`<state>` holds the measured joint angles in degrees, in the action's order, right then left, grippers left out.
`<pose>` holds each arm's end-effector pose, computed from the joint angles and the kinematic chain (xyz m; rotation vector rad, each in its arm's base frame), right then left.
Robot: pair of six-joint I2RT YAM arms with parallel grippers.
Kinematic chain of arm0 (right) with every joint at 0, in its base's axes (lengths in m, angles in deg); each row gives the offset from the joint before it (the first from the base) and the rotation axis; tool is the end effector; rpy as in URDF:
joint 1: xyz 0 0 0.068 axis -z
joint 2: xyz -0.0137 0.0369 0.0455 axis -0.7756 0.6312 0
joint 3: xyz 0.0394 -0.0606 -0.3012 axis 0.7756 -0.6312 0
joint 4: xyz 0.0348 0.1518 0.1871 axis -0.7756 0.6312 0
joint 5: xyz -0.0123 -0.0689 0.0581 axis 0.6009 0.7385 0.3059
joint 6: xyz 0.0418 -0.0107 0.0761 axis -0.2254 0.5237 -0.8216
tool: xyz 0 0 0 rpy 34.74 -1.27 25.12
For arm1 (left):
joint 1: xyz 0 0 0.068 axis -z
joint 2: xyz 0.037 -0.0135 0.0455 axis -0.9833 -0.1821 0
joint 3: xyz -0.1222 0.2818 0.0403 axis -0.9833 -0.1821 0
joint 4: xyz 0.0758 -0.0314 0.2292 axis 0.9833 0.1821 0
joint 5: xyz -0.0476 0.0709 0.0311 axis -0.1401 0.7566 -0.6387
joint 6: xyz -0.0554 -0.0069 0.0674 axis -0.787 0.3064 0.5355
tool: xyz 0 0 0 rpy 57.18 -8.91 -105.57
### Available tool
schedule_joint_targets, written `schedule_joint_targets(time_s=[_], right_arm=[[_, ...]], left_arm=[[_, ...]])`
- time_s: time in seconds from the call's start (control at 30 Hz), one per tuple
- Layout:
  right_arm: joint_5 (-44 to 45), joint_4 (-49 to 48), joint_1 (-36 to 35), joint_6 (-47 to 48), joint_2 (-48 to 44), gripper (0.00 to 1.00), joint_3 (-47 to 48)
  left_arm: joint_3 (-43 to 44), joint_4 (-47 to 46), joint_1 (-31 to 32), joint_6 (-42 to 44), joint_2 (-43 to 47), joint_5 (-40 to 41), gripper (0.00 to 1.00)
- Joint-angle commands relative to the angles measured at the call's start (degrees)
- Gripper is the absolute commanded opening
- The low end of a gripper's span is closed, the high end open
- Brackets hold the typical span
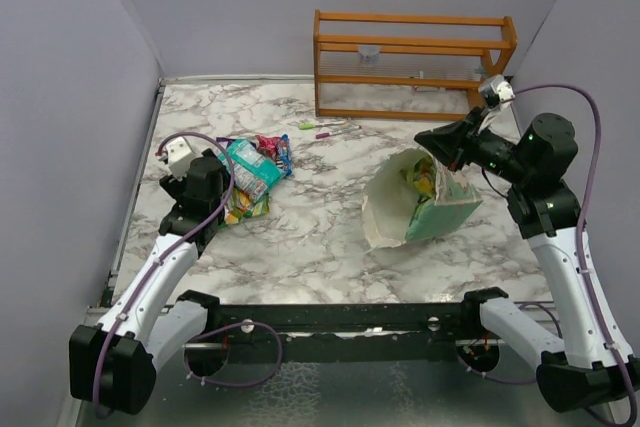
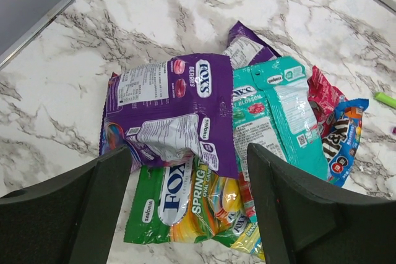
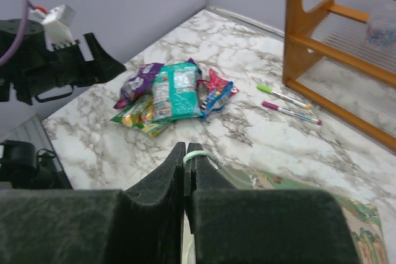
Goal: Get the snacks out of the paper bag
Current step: Adjust the paper bag at the center of the board.
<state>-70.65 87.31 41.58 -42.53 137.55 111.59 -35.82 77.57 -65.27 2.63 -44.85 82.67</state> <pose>0.1627 0.0774 0.4451 -0.4999 1.6427 0.8644 0.1948 -0.0015 0.2811 -0.7369 1.8212 0.0944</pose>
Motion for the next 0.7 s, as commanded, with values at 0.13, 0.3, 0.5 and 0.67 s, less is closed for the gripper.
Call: schedule_joint_targets(time_s=[0.13,0.3,0.5,0.67], right_arm=[[-29.4,-24.7,-0.8,-17.0,4.9,0.02,-12.8],[-30.5,-10.0,-7.0,-7.3,6.6,0.02,-16.7],[-8.7,0.9,-7.4,-0.7,-0.2,0.02,-14.6],[10.0,1.4,-7.4,-0.6,-8.0,0.02,-14.0]], left_arm=[[1.1,-3.3,0.5,5.5,2.0,-5.3,0.8],[2.2,-3.6,0.9,7.8,1.9,-9.0,0.83],[4.1,-6.9,1.0,12.7,1.8,-28.4,0.93],[3.3,-10.7,1.3,13.2,2.6,-46.2,0.94]])
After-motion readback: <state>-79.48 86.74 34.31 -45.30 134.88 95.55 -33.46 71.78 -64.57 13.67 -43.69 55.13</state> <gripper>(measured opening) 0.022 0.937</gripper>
